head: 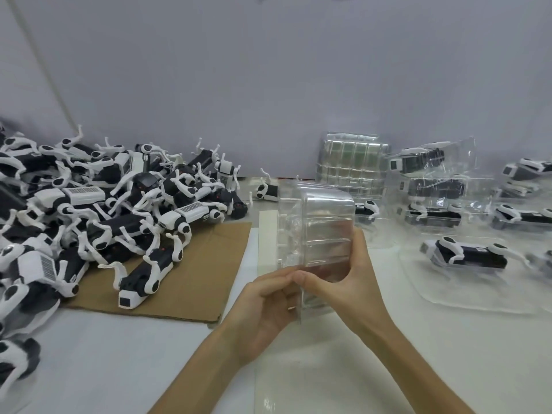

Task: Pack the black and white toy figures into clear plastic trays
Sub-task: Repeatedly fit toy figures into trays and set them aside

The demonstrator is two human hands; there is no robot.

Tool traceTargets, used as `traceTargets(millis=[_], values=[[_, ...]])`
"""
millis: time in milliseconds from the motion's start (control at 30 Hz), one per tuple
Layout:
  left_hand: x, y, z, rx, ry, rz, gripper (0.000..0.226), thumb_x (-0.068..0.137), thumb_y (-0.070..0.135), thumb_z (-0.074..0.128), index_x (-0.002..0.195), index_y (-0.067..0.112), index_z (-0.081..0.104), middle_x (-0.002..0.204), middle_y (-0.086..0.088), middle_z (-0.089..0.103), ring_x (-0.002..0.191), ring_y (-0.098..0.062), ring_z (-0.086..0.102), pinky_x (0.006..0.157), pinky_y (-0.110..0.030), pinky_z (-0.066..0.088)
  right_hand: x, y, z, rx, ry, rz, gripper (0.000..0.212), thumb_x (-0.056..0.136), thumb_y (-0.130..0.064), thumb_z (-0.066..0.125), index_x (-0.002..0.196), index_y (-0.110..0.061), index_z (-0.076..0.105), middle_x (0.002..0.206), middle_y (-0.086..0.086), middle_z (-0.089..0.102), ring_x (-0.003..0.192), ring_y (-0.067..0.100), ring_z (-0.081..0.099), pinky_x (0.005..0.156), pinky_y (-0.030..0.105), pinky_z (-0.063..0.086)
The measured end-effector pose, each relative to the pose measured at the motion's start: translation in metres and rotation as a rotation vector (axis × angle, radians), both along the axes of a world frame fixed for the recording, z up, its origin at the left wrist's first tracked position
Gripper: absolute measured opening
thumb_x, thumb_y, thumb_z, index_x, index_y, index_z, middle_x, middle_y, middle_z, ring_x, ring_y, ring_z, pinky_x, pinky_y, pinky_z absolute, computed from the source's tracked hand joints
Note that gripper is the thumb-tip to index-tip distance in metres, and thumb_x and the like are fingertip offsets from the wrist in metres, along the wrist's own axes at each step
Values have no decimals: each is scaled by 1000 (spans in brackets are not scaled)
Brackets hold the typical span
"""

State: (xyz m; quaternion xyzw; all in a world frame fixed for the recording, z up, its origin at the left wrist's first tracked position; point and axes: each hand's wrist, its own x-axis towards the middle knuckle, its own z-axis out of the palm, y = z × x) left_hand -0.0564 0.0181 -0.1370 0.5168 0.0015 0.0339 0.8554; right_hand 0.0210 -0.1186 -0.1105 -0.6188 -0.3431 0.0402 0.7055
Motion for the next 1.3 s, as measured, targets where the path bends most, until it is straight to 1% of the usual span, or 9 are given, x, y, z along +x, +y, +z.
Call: traceTargets(millis=[167,333,467,667,867,933,1000,1100,1300], values=[[1,0,1,1,6,14,40,82,24,60,114,3,71,115,-17,69,104,-28,65,100,-50,43,1,1,-1,-8,-5,8,74,59,-31,91,121,-40,50,97,0,74,87,19,74,65,25,58],[-1,-7,6,76,-26,73,28,89,22,53,100,9,75,94,-8,71,89,-23,66,75,-36,46,3,0,-4,-21,-39,-31,72,65,-24,88,124,-37,48,100,-4,73,92,15,73,75,21,56],[0,-14,5,131,-65,179,26,91,24,56,100,7,74,93,-12,68,91,-32,57,77,-43,40,5,1,-6,-43,-68,-82,73,64,-22,86,124,-39,46,97,-11,73,89,10,72,75,16,54],[0,-13,8,149,-69,158,24,91,24,55,93,14,77,88,-5,71,82,-19,68,66,-28,51,9,2,-9,-62,-123,-111,74,64,-31,83,127,-26,45,98,-10,72,91,13,72,78,21,56],[1,-13,6,174,-78,190,21,97,23,57,101,12,75,96,-8,72,88,-21,69,69,-29,55,10,2,-12,-67,-180,-151,79,62,-38,80,130,-20,43,94,-13,72,86,12,73,74,23,57],[1,-17,5,286,-98,269,22,99,18,55,100,24,76,97,0,75,89,-17,71,68,-26,55,11,2,-14,-86,-206,-187,79,63,-35,81,130,-20,42,93,-12,73,86,12,72,73,23,57],[1,-20,6,514,-181,396,35,101,13,52,99,40,74,96,8,76,89,-11,72,65,-24,57,13,3,-17,-104,-234,-224,82,65,-26,82,135,-21,39,90,-13,73,83,11,73,69,22,57],[0,-20,2,796,-313,494,36,96,15,51,109,44,68,96,8,73,85,-16,74,62,-28,61,15,3,-19,-99,-279,-240,96,67,-19,81,148,-19,30,95,-18,69,79,6,72,63,16,55],[-4,-11,7,788,-252,405,41,90,-3,56,104,34,69,94,-1,75,82,-22,74,61,-35,62,7,5,-17,-109,-410,-228,109,62,-37,77,155,-25,20,100,-18,65,81,0,69,62,9,52]])
